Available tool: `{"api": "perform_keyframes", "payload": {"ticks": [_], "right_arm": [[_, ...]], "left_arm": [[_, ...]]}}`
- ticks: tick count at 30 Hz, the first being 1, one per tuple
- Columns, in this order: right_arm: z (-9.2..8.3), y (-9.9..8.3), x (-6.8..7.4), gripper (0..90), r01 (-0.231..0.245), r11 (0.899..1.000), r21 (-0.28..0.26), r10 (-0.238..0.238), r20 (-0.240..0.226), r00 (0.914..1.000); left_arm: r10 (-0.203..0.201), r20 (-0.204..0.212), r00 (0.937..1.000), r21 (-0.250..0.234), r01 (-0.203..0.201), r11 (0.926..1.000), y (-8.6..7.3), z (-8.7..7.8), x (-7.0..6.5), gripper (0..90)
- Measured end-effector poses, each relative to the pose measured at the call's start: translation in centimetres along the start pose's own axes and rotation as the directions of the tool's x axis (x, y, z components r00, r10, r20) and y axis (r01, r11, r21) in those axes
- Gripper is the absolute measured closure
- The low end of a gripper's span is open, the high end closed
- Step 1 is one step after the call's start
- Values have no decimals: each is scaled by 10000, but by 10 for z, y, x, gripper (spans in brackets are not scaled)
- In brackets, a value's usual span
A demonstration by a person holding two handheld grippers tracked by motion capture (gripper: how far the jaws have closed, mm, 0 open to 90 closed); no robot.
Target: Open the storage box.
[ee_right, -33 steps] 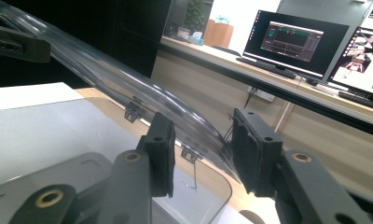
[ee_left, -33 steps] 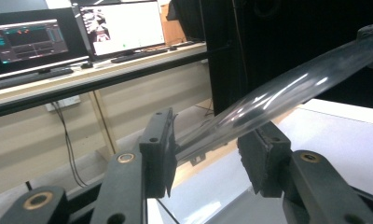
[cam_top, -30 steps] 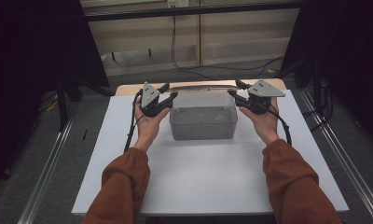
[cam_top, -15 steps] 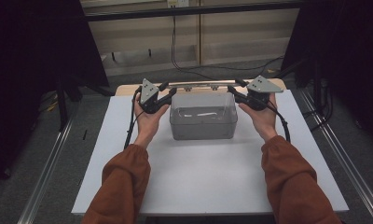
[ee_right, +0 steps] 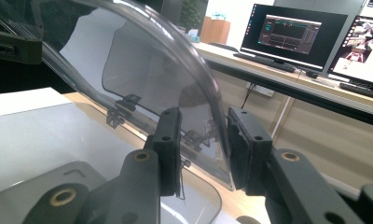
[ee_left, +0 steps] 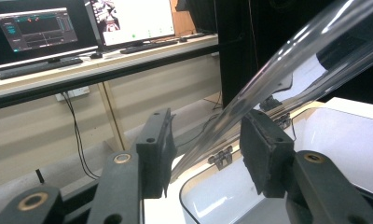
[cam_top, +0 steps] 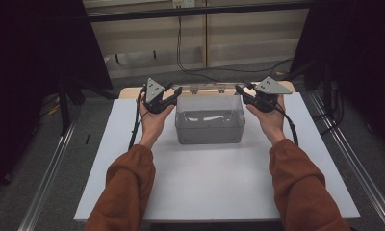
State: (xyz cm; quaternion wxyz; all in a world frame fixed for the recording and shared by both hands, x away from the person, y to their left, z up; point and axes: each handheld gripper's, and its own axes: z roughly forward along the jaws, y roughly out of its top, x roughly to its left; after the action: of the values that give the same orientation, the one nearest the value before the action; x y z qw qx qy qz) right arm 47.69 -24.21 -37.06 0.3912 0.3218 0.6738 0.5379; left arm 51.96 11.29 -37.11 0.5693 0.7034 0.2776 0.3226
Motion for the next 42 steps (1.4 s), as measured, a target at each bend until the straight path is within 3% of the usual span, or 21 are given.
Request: {"api": "perform_keyframes", "payload": {"ticks": [8, 20, 26, 36, 41, 42], "right_arm": [[3, 3, -3, 665, -131, 9999, -60, 131, 3, 9999], [14, 6, -10, 644, -201, 9996, -213, 203, 91, 9998], [20, 4, -12, 621, -238, 9995, -195, 241, 150, 9996], [31, -10, -18, 588, -352, 9992, 190, 348, 203, 9992], [34, -16, -21, 595, -463, 9984, 320, 459, 143, 9988], [35, -18, -21, 596, -491, 9982, 332, 487, 140, 9987]], "left_arm": [[-381, -127, 9992, -47, 381, 9993, -2, 8, 2, 514], [191, -141, 9997, 137, -190, 9997, 2, 20, 6, 588], [131, -103, 9999, 100, -130, 9999, 2, 25, 6, 647], [101, -38, 9999, 142, -101, 9998, 3, 27, 8, 648], [-80, -178, 9998, 173, 83, 9998, -1, 30, 13, 662], [52, -201, 9998, 335, -45, 9994, -3, 30, 17, 662]]}}
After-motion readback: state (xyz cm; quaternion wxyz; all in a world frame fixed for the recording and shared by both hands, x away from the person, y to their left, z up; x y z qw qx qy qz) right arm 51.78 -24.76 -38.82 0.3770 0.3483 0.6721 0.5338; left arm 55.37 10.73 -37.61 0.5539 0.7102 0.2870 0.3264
